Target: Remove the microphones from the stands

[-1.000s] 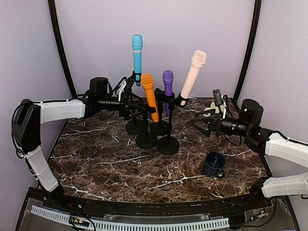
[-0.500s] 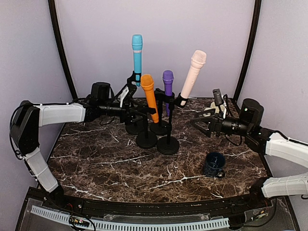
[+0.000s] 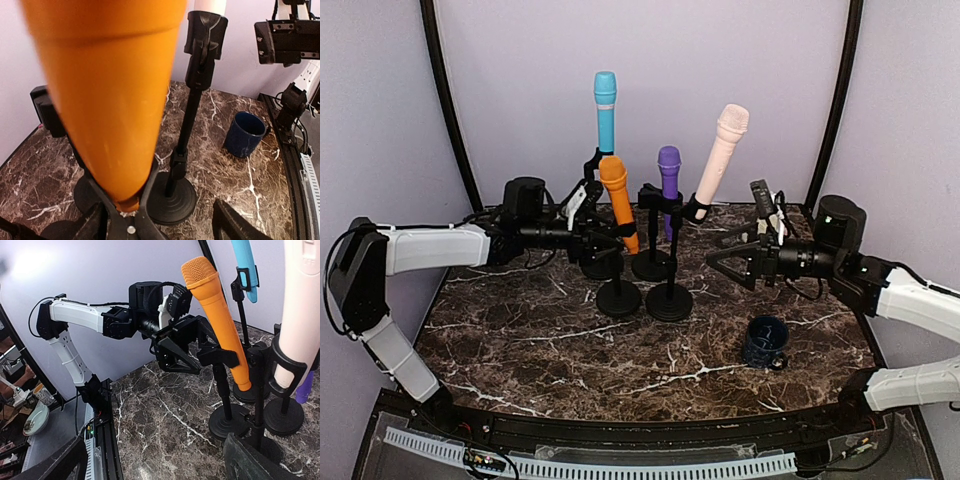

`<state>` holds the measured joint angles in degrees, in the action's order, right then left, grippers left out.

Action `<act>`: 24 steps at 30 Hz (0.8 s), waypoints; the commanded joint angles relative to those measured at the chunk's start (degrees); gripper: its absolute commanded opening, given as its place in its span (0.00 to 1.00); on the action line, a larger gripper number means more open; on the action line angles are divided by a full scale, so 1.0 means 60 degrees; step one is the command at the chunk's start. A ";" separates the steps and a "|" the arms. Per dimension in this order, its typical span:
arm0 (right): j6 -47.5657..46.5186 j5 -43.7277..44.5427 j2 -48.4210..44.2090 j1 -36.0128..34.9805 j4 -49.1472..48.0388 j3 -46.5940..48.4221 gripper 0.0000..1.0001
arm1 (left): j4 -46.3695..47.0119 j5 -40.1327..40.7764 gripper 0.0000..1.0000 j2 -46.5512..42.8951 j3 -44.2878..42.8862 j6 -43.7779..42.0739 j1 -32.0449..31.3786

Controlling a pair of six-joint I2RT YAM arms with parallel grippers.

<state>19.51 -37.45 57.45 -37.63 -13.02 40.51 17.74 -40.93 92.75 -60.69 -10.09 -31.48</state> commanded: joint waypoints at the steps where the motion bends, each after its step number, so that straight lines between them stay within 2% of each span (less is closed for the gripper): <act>1: -0.0470 0.0662 -0.0072 -0.0633 0.0338 0.0625 0.94 | 0.0216 0.0728 0.74 -0.0454 0.0145 -0.0171 -0.0145; 5: -0.0880 0.1661 0.0203 -0.1496 0.0750 0.1218 0.92 | 0.0261 0.1278 0.72 -0.0617 0.0326 -0.0284 -0.0210; 8: -0.1313 0.3156 0.0546 -0.2361 0.0985 0.1772 0.90 | 0.0473 0.1575 0.73 -0.0918 0.0582 -0.0258 -0.0256; 13: -0.1877 0.5840 0.1877 -0.3767 0.1376 0.3357 0.91 | 0.0513 0.1918 0.87 -0.1357 0.0901 0.0004 -0.0303; 16: -0.1889 0.6998 0.2917 -0.3991 0.1713 0.4529 0.93 | 0.0404 0.2064 0.91 -0.1677 0.1034 0.0304 -0.0311; 24: -0.1771 0.8858 0.5534 -0.4019 0.3634 0.8063 0.96 | 0.0093 0.3003 0.93 -0.2542 0.1688 0.1446 -0.0310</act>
<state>9.04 6.44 86.17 -61.47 3.46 81.08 18.39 -26.06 81.30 -53.80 -6.17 -33.04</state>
